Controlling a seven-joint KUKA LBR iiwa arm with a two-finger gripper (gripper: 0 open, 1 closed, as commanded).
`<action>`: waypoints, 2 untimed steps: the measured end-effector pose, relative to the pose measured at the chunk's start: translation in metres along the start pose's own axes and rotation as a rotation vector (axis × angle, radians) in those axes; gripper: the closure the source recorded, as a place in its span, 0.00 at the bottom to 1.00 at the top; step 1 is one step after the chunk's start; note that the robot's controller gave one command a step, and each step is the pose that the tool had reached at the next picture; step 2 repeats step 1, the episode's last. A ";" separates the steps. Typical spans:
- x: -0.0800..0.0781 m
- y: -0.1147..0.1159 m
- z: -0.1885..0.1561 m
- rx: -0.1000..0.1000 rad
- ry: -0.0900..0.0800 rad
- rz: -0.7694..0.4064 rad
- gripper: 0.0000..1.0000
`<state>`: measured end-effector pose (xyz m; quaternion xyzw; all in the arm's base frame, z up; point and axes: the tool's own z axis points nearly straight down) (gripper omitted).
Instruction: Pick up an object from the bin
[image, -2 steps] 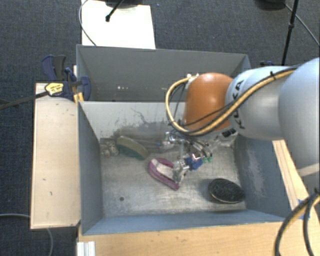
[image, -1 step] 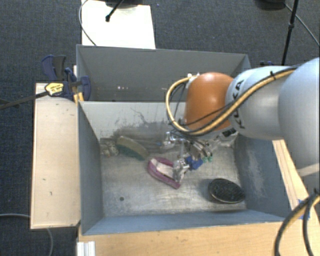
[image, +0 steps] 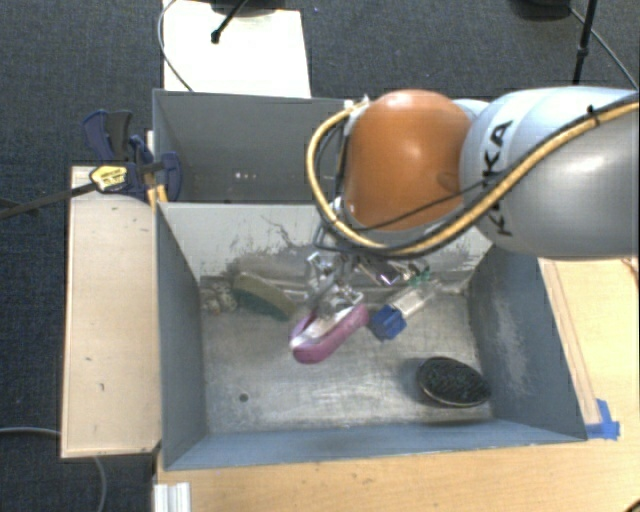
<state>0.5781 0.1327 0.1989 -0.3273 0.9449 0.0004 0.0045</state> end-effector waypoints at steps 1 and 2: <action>0.036 -0.022 -0.167 0.002 0.000 -0.448 1.00; 0.036 -0.022 -0.167 0.002 0.000 -0.448 1.00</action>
Offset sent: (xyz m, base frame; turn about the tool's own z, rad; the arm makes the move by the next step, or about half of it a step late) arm -0.0172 -0.0391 0.1631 -0.4509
